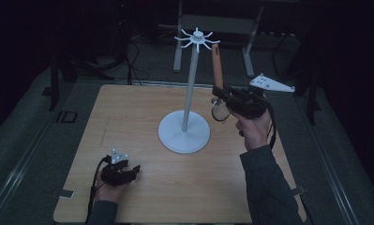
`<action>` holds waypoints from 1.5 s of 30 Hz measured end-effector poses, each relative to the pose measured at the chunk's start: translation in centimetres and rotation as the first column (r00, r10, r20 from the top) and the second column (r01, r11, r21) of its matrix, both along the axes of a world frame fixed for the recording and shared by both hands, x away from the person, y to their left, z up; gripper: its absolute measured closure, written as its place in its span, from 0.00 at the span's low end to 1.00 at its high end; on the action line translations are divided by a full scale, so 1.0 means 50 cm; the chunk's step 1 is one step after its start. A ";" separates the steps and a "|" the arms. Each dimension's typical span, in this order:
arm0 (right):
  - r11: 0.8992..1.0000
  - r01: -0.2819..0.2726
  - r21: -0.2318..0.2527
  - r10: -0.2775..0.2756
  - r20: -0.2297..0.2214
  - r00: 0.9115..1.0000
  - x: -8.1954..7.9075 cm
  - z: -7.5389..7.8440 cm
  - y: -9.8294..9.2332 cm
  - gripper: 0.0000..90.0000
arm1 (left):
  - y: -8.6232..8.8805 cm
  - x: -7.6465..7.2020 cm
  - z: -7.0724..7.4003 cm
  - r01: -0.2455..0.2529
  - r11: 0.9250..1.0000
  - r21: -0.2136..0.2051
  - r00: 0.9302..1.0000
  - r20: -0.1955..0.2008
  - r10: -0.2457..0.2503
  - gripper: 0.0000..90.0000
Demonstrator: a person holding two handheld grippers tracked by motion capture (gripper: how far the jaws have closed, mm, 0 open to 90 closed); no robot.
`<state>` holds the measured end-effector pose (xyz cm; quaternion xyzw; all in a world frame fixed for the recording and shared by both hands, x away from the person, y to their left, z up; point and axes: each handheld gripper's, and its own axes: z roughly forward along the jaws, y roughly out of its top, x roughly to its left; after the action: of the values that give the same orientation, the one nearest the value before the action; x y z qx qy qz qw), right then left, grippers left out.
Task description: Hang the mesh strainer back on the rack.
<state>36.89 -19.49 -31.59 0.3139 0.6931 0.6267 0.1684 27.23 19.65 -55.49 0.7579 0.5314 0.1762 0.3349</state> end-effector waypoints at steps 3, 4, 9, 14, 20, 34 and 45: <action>1.000 -0.005 -0.002 0.005 -0.007 1.000 0.004 0.002 0.004 0.78 | 0.001 0.000 0.000 -0.001 1.000 0.001 1.000 0.002 0.001 0.49; 1.000 -0.005 -0.001 0.005 -0.009 1.000 0.005 0.001 0.005 0.78 | 0.001 0.000 0.000 -0.001 1.000 0.001 1.000 0.002 0.001 0.49; 1.000 -0.010 -0.004 0.010 -0.024 1.000 0.014 -0.003 0.012 0.78 | 0.001 0.001 0.000 -0.001 1.000 -0.002 1.000 0.003 0.001 0.49; 1.000 -0.014 -0.008 0.014 -0.037 0.999 0.021 -0.001 0.018 0.78 | 0.001 0.001 0.001 0.000 1.000 -0.003 1.000 0.004 0.000 0.49; 0.999 -0.011 -0.035 0.010 -0.045 0.999 0.027 0.002 0.022 0.78 | 0.000 0.001 0.000 0.000 1.000 -0.003 1.000 0.003 0.000 0.49; 0.996 -0.005 -0.087 0.000 -0.058 0.998 0.030 0.000 0.038 0.61 | -0.002 0.002 0.000 0.005 1.000 0.000 1.000 0.000 -0.005 0.49; 0.992 0.028 -0.121 -0.032 -0.027 0.999 0.017 0.003 0.042 0.44 | -0.002 0.001 0.000 0.001 1.000 -0.003 1.000 0.002 -0.001 0.49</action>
<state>37.76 -17.40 -31.43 0.3225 0.7273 0.5764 0.1865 27.31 19.54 -55.47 0.7576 0.5309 0.1759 0.3365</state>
